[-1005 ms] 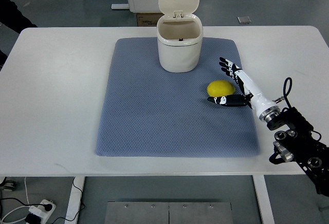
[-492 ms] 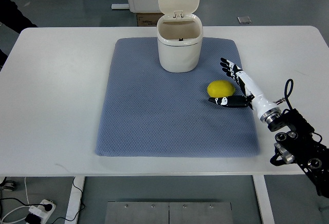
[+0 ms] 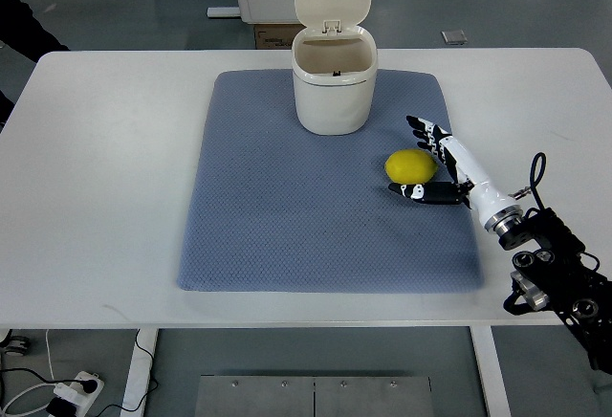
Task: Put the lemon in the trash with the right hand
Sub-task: 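Position the right hand's fingers around the lemon and close them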
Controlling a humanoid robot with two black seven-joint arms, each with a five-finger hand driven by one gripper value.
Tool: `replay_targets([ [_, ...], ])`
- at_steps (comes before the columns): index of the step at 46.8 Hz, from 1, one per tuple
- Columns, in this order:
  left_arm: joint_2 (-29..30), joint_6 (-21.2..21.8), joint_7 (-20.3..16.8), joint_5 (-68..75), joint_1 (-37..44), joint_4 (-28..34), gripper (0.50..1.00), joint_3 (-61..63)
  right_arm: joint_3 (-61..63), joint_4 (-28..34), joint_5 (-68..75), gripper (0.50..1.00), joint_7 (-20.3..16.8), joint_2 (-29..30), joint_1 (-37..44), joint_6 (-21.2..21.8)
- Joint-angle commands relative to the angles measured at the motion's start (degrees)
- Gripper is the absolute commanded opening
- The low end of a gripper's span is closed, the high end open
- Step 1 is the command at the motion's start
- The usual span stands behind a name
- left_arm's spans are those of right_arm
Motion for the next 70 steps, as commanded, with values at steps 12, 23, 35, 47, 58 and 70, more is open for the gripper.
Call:
replay_targets([
  [12,0.0,0.0,0.0,-0.01,0.0,0.0,1.0,0.0,-0.09,-2.31,0.08,0.924,1.47,0.91,-0.36,0.0],
  [23,0.0,0.0,0.0,0.07,0.0,0.0,1.0,0.0,-0.09,-4.51,0.08,0.926,2.26,1.71,-0.62,0.0],
  [35,0.0,0.0,0.0,-0.01,0.0,0.0,1.0,0.0,-0.09,-5.65,0.17,0.858,2.44,1.8,-0.71,0.0],
  [47,0.0,0.0,0.0,-0.01,0.0,0.0,1.0,0.0,-0.09,-5.65,0.26,0.715,2.35,1.71,-0.62,0.71],
  [58,0.0,0.0,0.0,-0.01,0.0,0.0,1.0,0.0,-0.09,-5.65,1.05,0.667,1.91,1.71,-0.53,0.79],
  [70,0.0,0.0,0.0,-0.01,0.0,0.0,1.0,0.0,0.18,-5.57,1.75,0.5,0.16,1.62,0.17,1.94],
])
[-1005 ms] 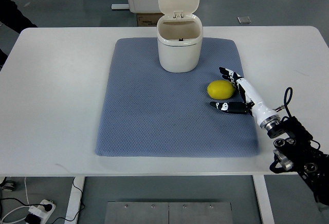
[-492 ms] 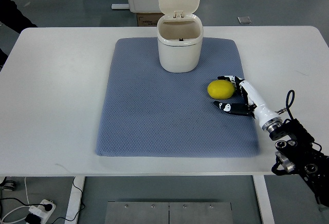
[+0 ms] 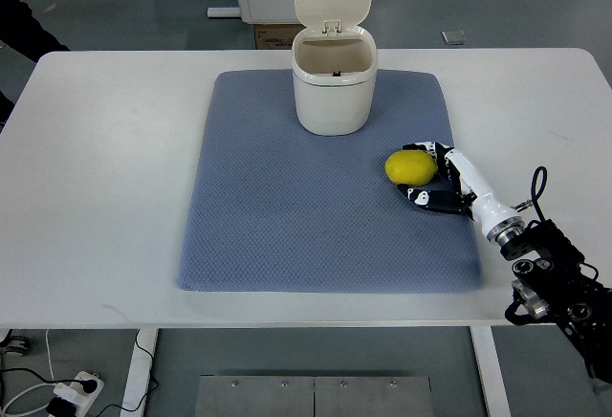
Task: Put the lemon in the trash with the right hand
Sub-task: 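Position the right hand's fingers around the lemon and close them, then lift the lemon with the right hand and carry it toward the bin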
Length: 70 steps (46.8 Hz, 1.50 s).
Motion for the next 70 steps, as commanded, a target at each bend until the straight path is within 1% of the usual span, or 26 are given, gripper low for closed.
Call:
replay_targets([
  [1,0.0,0.0,0.0,-0.01,0.0,0.0,1.0,0.0,0.36,0.0,0.34,0.5,-1.45,-0.06,0.48,-0.02],
  [4,0.0,0.0,0.0,-0.01,0.0,0.0,1.0,0.0,0.71,0.0,0.6,0.5,-2.24,0.03,1.27,-0.37],
  [26,0.0,0.0,0.0,-0.01,0.0,0.0,1.0,0.0,0.8,0.26,0.69,0.5,-2.6,-1.2,5.75,-0.72],
  [39,0.0,0.0,0.0,0.08,0.0,0.0,1.0,0.0,0.71,0.35,0.78,0.5,-6.37,-4.19,12.16,-0.54],
  [50,0.0,0.0,0.0,-0.01,0.0,0.0,1.0,0.0,-0.25,0.44,1.04,0.5,-10.06,-5.33,17.88,-0.54],
  [58,0.0,0.0,0.0,0.08,0.0,0.0,1.0,0.0,-3.77,0.44,1.04,0.5,-11.39,-6.12,21.83,-0.63],
  [70,0.0,0.0,0.0,-0.01,0.0,0.0,1.0,0.0,-8.16,0.44,0.95,0.5,-15.16,-5.77,27.63,-0.72],
])
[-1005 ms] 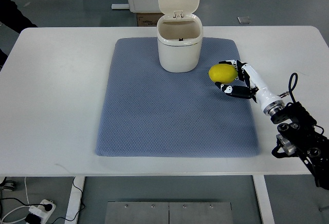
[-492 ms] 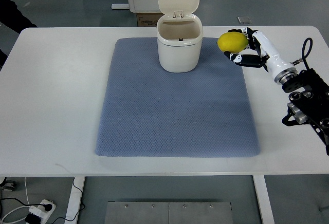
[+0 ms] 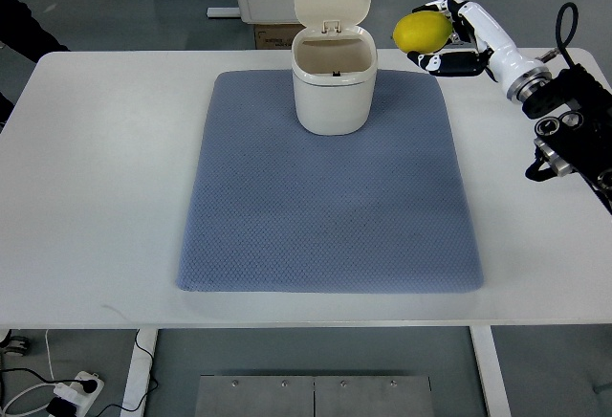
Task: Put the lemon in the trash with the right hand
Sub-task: 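Lift the lemon with the right hand and carry it toward the bin, then lower the lemon into the open cream bin and open the right hand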
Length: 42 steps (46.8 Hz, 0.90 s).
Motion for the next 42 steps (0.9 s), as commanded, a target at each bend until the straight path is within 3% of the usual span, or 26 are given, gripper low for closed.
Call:
replay_targets([
  [1,0.0,0.0,0.0,-0.03,0.0,0.0,1.0,0.01,-1.41,-0.09,-0.02,0.5,-1.24,0.28,1.85,-0.01],
  [25,0.0,0.0,0.0,-0.03,0.0,0.0,1.0,0.01,-11.6,-0.88,-0.55,0.5,-5.55,4.67,10.11,-3.35],
  [42,0.0,0.0,0.0,-0.03,0.0,0.0,1.0,0.01,-14.94,-7.29,-0.55,0.5,-6.43,10.56,13.19,-5.64],
])
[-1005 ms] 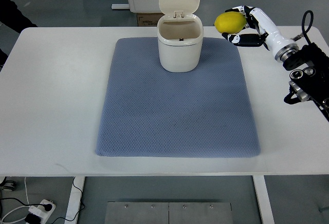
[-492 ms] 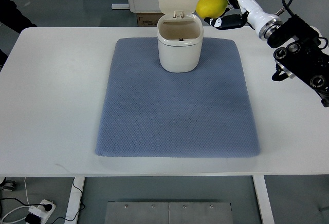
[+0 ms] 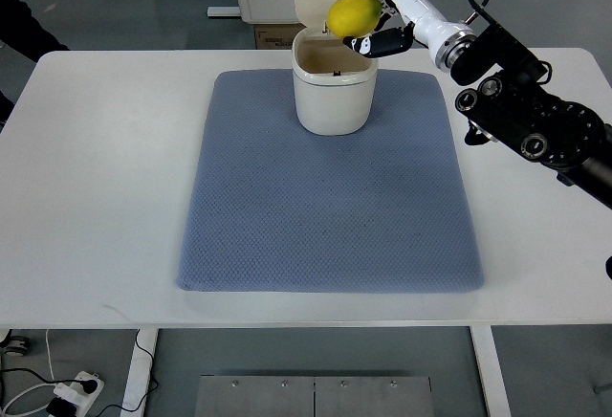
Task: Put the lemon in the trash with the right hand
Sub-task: 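Lower the lemon into the open cream bin and open the right hand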
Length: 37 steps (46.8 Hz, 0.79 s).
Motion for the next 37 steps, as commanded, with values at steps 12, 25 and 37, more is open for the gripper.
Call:
replay_targets([
  [12,0.0,0.0,0.0,-0.01,0.02,0.0,1.0,0.0,-3.26,-3.91,0.01,0.5,-0.13,3.85,0.26,-1.61],
  [25,0.0,0.0,0.0,-0.01,0.02,0.0,1.0,0.0,-3.7,-8.13,0.01,0.5,0.14,7.55,0.26,-2.93],
  [37,0.0,0.0,0.0,-0.01,0.02,0.0,1.0,0.0,-3.61,-9.18,0.27,0.5,0.31,7.55,0.26,-3.11],
])
